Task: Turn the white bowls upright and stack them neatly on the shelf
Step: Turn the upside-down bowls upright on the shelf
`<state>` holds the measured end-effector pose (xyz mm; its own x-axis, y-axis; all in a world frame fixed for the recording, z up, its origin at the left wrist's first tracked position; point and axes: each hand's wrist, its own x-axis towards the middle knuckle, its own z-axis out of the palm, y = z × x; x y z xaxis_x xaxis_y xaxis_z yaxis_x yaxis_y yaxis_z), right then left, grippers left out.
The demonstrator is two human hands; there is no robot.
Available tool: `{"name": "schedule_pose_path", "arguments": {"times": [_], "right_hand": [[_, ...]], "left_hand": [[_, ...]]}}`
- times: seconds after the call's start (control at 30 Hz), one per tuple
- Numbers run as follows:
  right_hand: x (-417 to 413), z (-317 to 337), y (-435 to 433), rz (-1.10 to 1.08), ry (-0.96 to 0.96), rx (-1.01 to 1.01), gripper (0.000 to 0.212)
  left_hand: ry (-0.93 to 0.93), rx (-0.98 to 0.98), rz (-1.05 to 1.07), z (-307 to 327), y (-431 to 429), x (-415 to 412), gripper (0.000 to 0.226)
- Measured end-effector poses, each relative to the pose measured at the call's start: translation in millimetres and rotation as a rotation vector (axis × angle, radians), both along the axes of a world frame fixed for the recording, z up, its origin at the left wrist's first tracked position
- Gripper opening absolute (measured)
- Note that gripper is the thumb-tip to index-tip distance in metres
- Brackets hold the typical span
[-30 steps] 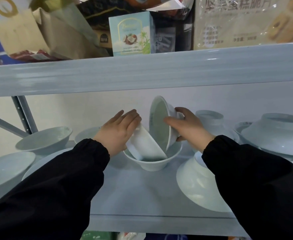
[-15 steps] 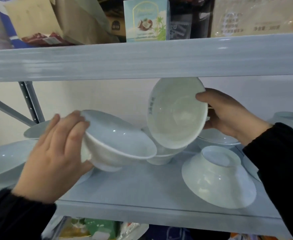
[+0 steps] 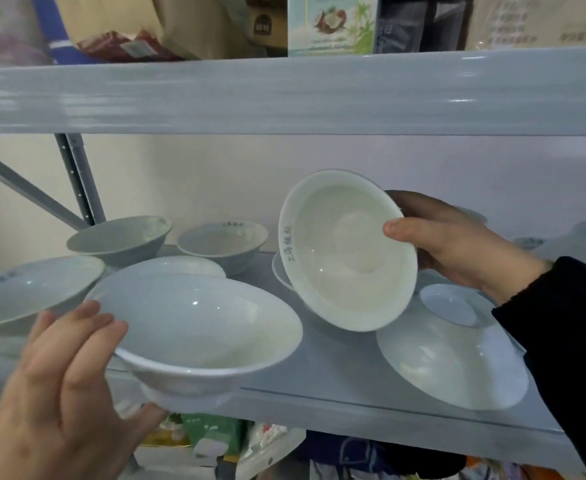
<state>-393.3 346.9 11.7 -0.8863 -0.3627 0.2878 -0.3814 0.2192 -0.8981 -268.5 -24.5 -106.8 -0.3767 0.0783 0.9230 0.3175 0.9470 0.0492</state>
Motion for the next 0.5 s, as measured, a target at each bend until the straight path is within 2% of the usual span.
{"name": "schedule_pose_path", "arguments": {"times": [0.07,0.1,0.2,0.33,0.5], "right_hand": [[0.0,-1.4,-2.7,-0.015,0.025,0.002,0.055],[0.0,-2.5,-4.2,-0.021,0.039,0.008,0.056],[0.6,-4.9,-8.2,-0.035,0.091,0.03,0.058],[3.9,-5.8,-11.5,-0.057,0.157,0.055,0.069],[-2.0,-7.7,-15.3,-0.124,0.185,0.087,0.075]], "left_hand": [[0.044,-0.123,-0.005,-2.7,2.5,-6.1,0.086],[0.13,-0.176,0.024,-8.4,9.2,-7.1,0.083],[0.192,-0.273,0.039,-16.1,22.6,-5.4,0.074],[0.233,-0.305,0.023,-28.7,39.1,-7.5,0.08],[0.251,-0.273,0.003,-48.2,55.8,-20.9,0.075]]}}
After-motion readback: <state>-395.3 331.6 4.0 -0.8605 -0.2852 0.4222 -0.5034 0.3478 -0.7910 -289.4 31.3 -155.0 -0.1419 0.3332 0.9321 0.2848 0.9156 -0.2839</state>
